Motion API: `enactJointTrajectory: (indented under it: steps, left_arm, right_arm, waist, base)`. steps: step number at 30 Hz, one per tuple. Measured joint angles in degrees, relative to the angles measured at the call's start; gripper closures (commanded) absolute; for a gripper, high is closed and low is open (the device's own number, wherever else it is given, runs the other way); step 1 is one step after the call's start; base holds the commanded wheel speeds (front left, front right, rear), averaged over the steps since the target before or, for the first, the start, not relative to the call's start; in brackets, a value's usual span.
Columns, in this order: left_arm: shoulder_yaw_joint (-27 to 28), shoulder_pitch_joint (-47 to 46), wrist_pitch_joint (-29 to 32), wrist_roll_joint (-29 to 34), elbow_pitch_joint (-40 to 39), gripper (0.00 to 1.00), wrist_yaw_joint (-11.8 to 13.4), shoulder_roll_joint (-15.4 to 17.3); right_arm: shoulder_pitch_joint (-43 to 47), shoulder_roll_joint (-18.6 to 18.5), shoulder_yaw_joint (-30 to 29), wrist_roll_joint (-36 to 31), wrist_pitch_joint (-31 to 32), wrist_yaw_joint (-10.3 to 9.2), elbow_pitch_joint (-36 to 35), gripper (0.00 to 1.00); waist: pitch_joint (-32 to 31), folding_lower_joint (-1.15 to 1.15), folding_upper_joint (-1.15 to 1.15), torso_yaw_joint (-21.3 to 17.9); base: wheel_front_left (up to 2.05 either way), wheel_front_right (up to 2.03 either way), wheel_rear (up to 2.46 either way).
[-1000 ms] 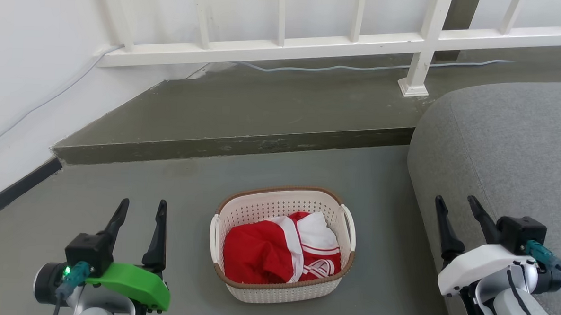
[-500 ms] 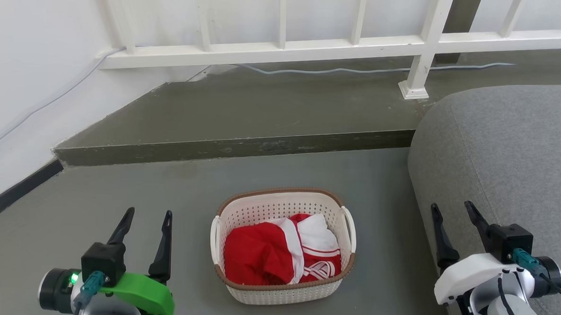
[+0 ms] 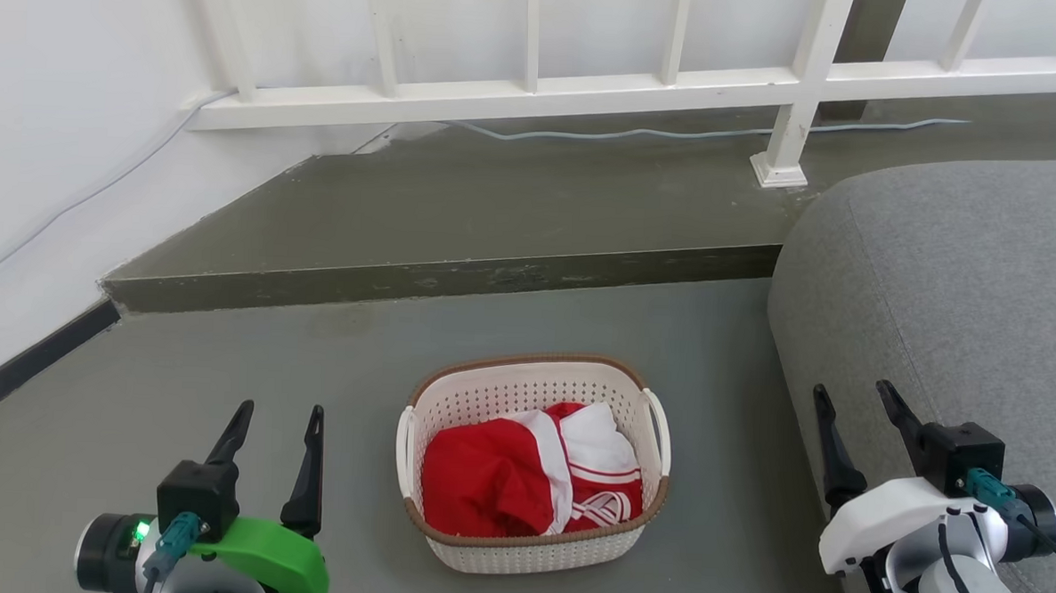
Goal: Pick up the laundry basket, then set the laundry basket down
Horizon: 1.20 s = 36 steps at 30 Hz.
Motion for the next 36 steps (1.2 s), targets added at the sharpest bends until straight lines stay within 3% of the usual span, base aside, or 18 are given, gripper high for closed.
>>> enactJointTrajectory:
  steps: [20,36]
  left_arm:
    - [0.0,0.0,0.0,-0.6,-0.3,0.0,0.0,-0.7]
    - [-0.3,-3.0,0.0,-0.6,-2.8,0.0,-0.5,-0.9]
  right_arm:
    - [0.0,0.2,-0.5,0.1,0.0,-0.01,-0.3,0.0]
    - [-2.8,0.8,-1.4,0.0,0.5,-0.43,-2.7,0.0]
  waist:
    - [2.6,0.0,0.0,-0.2]
    - [12.4,0.0,0.0,-0.4]
  base:
    - [0.0,0.0,0.0]
    - [0.0,0.0,0.0]
